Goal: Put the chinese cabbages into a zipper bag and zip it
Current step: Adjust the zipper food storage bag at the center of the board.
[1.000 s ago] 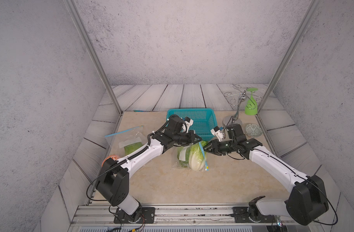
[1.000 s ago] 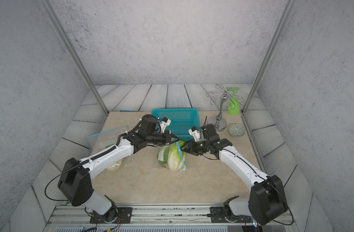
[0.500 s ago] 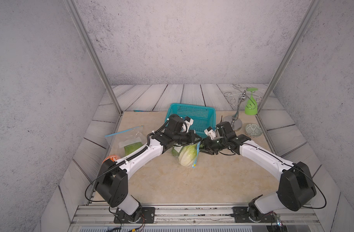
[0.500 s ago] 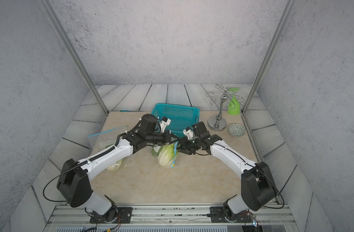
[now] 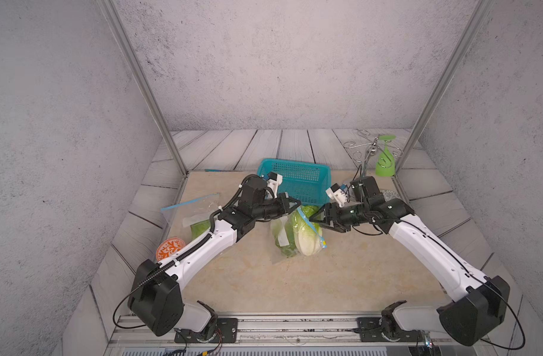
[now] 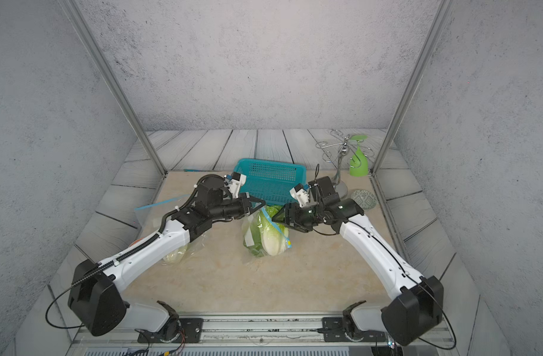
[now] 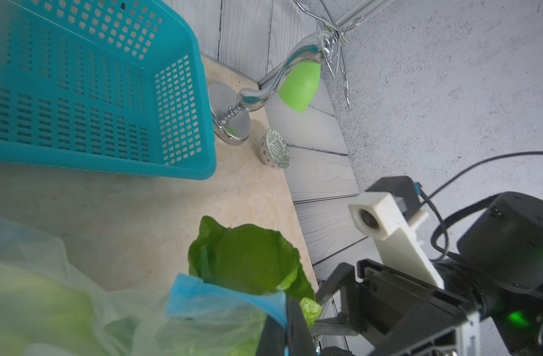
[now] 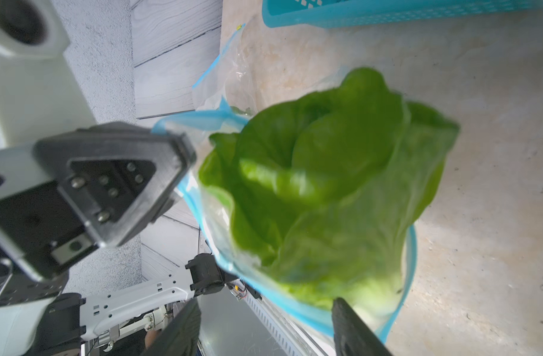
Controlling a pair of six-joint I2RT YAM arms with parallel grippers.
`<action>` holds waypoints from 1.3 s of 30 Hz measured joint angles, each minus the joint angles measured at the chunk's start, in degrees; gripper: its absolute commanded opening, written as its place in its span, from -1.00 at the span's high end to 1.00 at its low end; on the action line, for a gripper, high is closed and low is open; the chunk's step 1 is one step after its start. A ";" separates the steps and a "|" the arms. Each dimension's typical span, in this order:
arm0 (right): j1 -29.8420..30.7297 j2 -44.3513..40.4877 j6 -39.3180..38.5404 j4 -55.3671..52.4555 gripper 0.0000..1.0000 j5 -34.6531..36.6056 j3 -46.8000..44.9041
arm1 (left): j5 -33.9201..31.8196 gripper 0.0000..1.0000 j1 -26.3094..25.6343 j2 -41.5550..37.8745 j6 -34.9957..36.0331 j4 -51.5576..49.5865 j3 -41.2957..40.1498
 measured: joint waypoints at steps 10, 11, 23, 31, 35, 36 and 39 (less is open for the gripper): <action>-0.33 -6.88 -9.57 -5.03 -0.20 8.33 -6.49 | -1.27 1.00 0.11 1.33 -2.12 3.96 -1.14; -0.33 -8.04 -11.72 -4.50 -0.19 9.68 -9.01 | -1.27 1.00 0.20 1.33 -2.12 3.96 -1.14; -0.33 -10.16 -24.50 12.98 -0.22 9.20 -24.30 | -0.04 1.00 0.59 1.33 -1.99 3.23 -1.07; -0.20 -5.97 -23.93 21.20 0.21 5.68 -24.46 | 1.01 1.00 0.66 1.33 -1.22 1.27 0.20; 0.28 -4.26 -22.95 22.95 0.34 4.07 -24.46 | 1.38 1.00 0.81 1.33 -0.94 0.81 0.79; 0.33 -4.17 -22.88 23.12 0.33 3.93 -24.46 | 1.40 1.00 0.85 1.33 -0.94 0.81 0.81; 0.44 -4.13 -22.49 23.34 0.21 3.56 -24.46 | 1.62 1.00 0.87 1.33 -0.94 0.76 0.81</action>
